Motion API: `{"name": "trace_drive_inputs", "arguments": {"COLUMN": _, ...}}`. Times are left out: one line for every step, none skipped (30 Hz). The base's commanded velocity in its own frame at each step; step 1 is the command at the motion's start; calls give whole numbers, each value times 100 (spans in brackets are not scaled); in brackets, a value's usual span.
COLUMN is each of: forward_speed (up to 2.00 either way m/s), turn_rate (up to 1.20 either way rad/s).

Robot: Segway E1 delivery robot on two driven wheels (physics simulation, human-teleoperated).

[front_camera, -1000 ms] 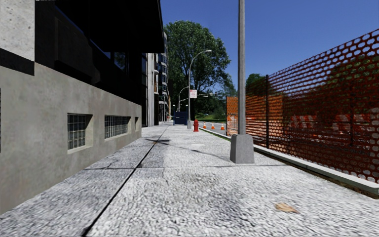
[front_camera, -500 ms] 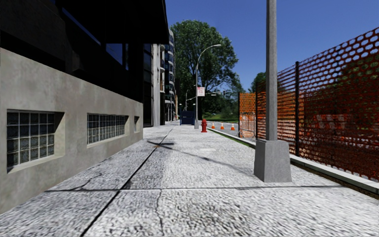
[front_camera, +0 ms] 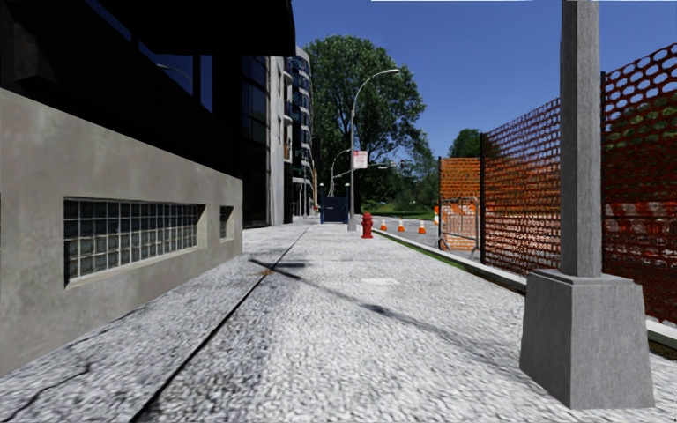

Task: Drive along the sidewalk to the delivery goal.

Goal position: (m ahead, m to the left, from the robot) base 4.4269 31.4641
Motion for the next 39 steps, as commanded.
{"name": "trace_drive_inputs", "arguments": {"forward_speed": 200, "turn_rate": 0}}
{"name": "trace_drive_inputs", "arguments": {"forward_speed": 200, "turn_rate": 0}}
{"name": "trace_drive_inputs", "arguments": {"forward_speed": 200, "turn_rate": 0}}
{"name": "trace_drive_inputs", "arguments": {"forward_speed": 200, "turn_rate": 0}}
{"name": "trace_drive_inputs", "arguments": {"forward_speed": 200, "turn_rate": 0}}
{"name": "trace_drive_inputs", "arguments": {"forward_speed": 200, "turn_rate": 0}}
{"name": "trace_drive_inputs", "arguments": {"forward_speed": 200, "turn_rate": 0}}
{"name": "trace_drive_inputs", "arguments": {"forward_speed": 200, "turn_rate": 0}}
{"name": "trace_drive_inputs", "arguments": {"forward_speed": 200, "turn_rate": 0}}
{"name": "trace_drive_inputs", "arguments": {"forward_speed": 200, "turn_rate": 0}}
{"name": "trace_drive_inputs", "arguments": {"forward_speed": 200, "turn_rate": 0}}
{"name": "trace_drive_inputs", "arguments": {"forward_speed": 200, "turn_rate": 0}}
{"name": "trace_drive_inputs", "arguments": {"forward_speed": 200, "turn_rate": 0}}
{"name": "trace_drive_inputs", "arguments": {"forward_speed": 200, "turn_rate": 0}}
{"name": "trace_drive_inputs", "arguments": {"forward_speed": 200, "turn_rate": 0}}
{"name": "trace_drive_inputs", "arguments": {"forward_speed": 200, "turn_rate": 0}}
{"name": "trace_drive_inputs", "arguments": {"forward_speed": 200, "turn_rate": 0}}
{"name": "trace_drive_inputs", "arguments": {"forward_speed": 200, "turn_rate": 0}}
{"name": "trace_drive_inputs", "arguments": {"forward_speed": 200, "turn_rate": 0}}
{"name": "trace_drive_inputs", "arguments": {"forward_speed": 200, "turn_rate": 0}}
{"name": "trace_drive_inputs", "arguments": {"forward_speed": 200, "turn_rate": 0}}
{"name": "trace_drive_inputs", "arguments": {"forward_speed": 200, "turn_rate": 0}}
{"name": "trace_drive_inputs", "arguments": {"forward_speed": 200, "turn_rate": 0}}
{"name": "trace_drive_inputs", "arguments": {"forward_speed": 200, "turn_rate": 0}}
{"name": "trace_drive_inputs", "arguments": {"forward_speed": 200, "turn_rate": 0}}
{"name": "trace_drive_inputs", "arguments": {"forward_speed": 200, "turn_rate": 0}}
{"name": "trace_drive_inputs", "arguments": {"forward_speed": 200, "turn_rate": 0}}
{"name": "trace_drive_inputs", "arguments": {"forward_speed": 200, "turn_rate": 0}}
{"name": "trace_drive_inputs", "arguments": {"forward_speed": 200, "turn_rate": 0}}
{"name": "trace_drive_inputs", "arguments": {"forward_speed": 200, "turn_rate": 0}}
{"name": "trace_drive_inputs", "arguments": {"forward_speed": 200, "turn_rate": 0}}
{"name": "trace_drive_inputs", "arguments": {"forward_speed": 200, "turn_rate": 0}}
{"name": "trace_drive_inputs", "arguments": {"forward_speed": 200, "turn_rate": 0}}
{"name": "trace_drive_inputs", "arguments": {"forward_speed": 200, "turn_rate": 0}}
{"name": "trace_drive_inputs", "arguments": {"forward_speed": 200, "turn_rate": 2}}
{"name": "trace_drive_inputs", "arguments": {"forward_speed": 200, "turn_rate": 25}}
{"name": "trace_drive_inputs", "arguments": {"forward_speed": 200, "turn_rate": 25}}
{"name": "trace_drive_inputs", "arguments": {"forward_speed": 200, "turn_rate": 42}}
{"name": "trace_drive_inputs", "arguments": {"forward_speed": 200, "turn_rate": 48}}
